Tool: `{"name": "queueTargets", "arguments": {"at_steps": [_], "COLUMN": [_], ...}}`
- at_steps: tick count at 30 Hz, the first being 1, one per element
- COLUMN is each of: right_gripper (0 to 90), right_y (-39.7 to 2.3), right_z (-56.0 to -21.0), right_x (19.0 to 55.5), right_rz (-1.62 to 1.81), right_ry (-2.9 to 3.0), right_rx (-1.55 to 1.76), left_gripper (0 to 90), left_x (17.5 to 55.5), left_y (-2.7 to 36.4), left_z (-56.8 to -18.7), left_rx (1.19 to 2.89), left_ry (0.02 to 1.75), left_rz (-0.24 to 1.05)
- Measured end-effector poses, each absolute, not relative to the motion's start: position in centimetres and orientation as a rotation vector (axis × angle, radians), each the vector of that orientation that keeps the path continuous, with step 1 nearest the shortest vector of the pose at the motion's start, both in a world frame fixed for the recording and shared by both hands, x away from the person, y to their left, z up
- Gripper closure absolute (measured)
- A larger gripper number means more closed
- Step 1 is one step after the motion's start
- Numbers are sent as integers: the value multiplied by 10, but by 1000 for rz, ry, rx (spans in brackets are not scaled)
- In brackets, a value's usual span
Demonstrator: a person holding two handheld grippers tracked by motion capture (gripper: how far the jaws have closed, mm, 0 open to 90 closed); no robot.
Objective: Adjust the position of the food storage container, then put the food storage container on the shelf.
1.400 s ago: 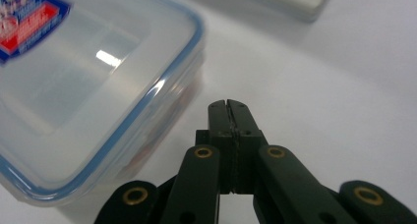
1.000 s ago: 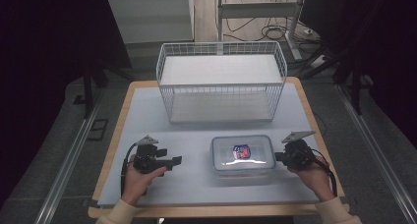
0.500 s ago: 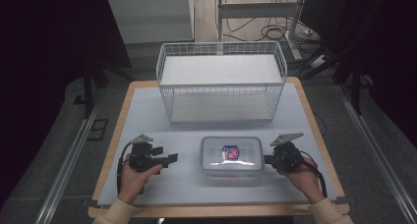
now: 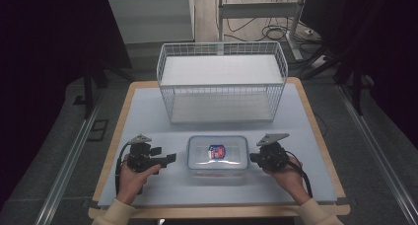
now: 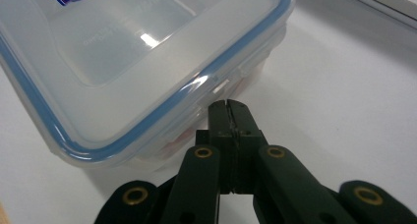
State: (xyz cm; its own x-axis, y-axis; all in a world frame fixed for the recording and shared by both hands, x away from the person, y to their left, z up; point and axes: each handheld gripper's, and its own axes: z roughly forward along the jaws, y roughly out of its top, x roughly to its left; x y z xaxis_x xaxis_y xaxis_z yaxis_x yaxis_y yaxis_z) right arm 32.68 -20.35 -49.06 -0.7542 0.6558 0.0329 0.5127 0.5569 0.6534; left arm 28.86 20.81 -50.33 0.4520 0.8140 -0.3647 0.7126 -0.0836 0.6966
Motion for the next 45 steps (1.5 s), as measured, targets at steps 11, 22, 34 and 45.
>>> {"name": "queueTargets", "arguments": {"at_steps": [11,22,34,45], "right_gripper": [898,856,281,190], "right_y": [-232,-246,-257,-258], "right_z": [-478,-478,-473,-466], "right_x": [328,332,336,333], "right_rz": [1101,1150,1361,1391], "right_ry": [2515,2492,2490,2448], "right_rx": [1045,1093,1070,1157], "left_gripper": [241,241,219,196], "left_x": [286,283,282,286], "left_y": [212,208,198,188], "left_z": [-499,-496,-487,-486], "left_rx": [1810,1816,1804,1784], "left_ry": [1293,1274,1233,1220], "left_rz": [152,153,107,25]}}
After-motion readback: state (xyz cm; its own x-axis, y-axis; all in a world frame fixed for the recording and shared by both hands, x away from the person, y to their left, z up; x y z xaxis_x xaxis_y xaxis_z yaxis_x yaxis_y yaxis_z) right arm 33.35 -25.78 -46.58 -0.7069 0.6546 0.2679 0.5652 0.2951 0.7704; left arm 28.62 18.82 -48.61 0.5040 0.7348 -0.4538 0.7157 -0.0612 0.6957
